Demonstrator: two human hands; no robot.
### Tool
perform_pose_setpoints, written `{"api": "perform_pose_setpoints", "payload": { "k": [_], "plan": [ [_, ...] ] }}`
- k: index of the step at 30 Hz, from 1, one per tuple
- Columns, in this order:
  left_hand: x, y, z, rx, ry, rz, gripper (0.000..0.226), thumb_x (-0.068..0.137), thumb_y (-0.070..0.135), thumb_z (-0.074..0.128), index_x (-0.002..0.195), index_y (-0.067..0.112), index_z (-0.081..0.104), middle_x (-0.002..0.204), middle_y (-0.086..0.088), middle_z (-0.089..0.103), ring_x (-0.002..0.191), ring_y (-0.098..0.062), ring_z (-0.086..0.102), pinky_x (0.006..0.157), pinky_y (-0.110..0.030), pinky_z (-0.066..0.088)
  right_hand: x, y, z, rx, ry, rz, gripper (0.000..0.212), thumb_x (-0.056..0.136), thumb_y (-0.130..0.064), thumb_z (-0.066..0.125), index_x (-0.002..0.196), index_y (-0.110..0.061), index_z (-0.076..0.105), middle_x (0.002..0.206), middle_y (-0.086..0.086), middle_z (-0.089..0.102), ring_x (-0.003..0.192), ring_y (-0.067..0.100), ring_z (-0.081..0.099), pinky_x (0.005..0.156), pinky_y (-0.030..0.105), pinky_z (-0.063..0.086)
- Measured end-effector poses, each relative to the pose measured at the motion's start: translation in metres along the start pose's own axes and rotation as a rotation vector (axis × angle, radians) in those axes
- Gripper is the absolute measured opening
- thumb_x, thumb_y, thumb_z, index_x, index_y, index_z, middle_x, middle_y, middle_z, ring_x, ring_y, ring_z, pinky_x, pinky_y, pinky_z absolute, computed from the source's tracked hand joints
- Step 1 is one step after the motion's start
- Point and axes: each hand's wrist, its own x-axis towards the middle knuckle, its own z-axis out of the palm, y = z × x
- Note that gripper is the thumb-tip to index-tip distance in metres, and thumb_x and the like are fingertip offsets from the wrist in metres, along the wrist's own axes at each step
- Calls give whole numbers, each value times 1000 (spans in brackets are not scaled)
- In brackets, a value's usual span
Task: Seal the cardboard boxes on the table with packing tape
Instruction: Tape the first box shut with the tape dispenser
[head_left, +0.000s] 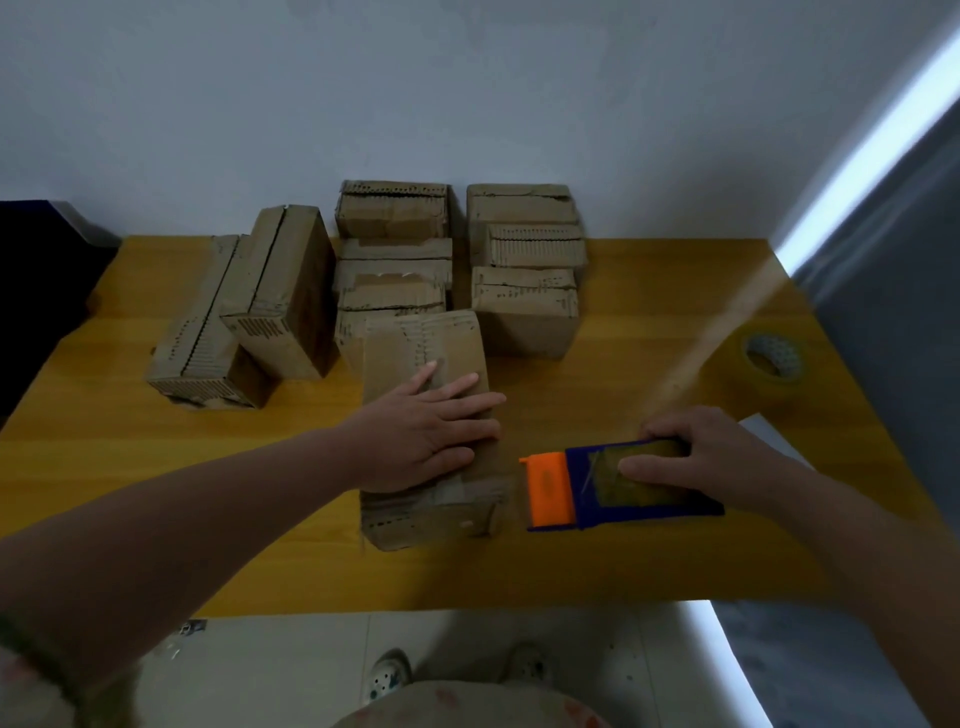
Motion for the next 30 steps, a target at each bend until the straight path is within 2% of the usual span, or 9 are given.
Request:
{"api": "perform_pose_setpoints", "payload": {
  "k": [3, 5, 6, 9, 11, 15, 18, 24, 30],
  "plan": [
    [0, 0, 0, -6, 6, 3, 63, 90, 58, -1, 149, 41, 13, 152, 22, -16, 141, -10, -24, 109, -37, -26, -2, 2, -9, 20, 18, -3, 54, 62, -77, 63, 70, -24, 68, 68, -1, 65, 62, 4, 60, 66, 25, 41],
    [0, 0, 0, -12, 13, 8, 64, 90, 59, 0, 150, 40, 14, 152, 21, -15, 142, -11, -22, 111, -38, -23, -6, 2, -17, 34, 25, 14, 43, 63, -59, 65, 71, -17, 69, 65, 0, 63, 57, 3, 59, 54, 16, 41],
    [0, 0, 0, -12, 13, 9, 63, 91, 59, 1, 150, 40, 14, 152, 20, -15, 142, -12, -22, 111, -37, -23, -5, 3, -18, 13, 30, 15, 42, 65, -56, 65, 71, -15, 69, 64, -1, 62, 56, 4, 57, 53, 15, 41],
    [1, 0, 1, -1, -2, -1, 61, 92, 59, 7, 150, 40, 12, 152, 20, -17, 141, -11, -25, 110, -35, -23, 7, 0, -7, -143, 21, 21, 36, 76, -58, 66, 67, -23, 64, 67, -5, 56, 62, 5, 51, 62, 15, 38],
    [1, 2, 1, 5, -4, -3, 62, 92, 61, 9, 150, 40, 13, 153, 19, -16, 141, -11, -25, 111, -35, -22, 18, -6, 2, -222, -35, 27, 37, 77, -65, 62, 68, -29, 59, 73, -5, 56, 71, 10, 53, 68, 27, 40],
    [1, 4, -2, 10, -2, 11, 68, 88, 66, 9, 150, 38, 12, 153, 17, -16, 141, -12, -23, 111, -36, -21, 32, -30, 7, -288, -87, 34, 47, 79, -65, 61, 66, -20, 59, 69, -1, 56, 66, 16, 55, 61, 33, 41],
    [2, 5, -1, 44, -9, -5, 70, 88, 69, 11, 151, 39, 7, 152, 16, -20, 140, -13, -25, 111, -36, -21, 40, -47, 11, -326, -96, 42, 55, 79, -64, 63, 60, -13, 54, 61, 0, 47, 57, 18, 48, 56, 33, 36],
    [2, 4, 2, 88, -3, -4, 71, 88, 71, 12, 151, 40, 3, 152, 13, -23, 140, -14, -26, 112, -37, -18, 54, -55, 7, -211, -177, 212, 52, 78, -58, 68, 57, -16, 44, 56, -2, 36, 50, 15, 36, 52, 27, 28],
    [3, 6, 1, 100, -9, -1, 69, 88, 70, 13, 150, 41, -1, 152, 12, -25, 140, -15, -27, 113, -38, -19, 54, -50, 11, -58, -185, 392, 47, 74, -57, 73, 72, -13, 55, 69, 4, 52, 61, 18, 49, 61, 29, 38]
  ]
}}
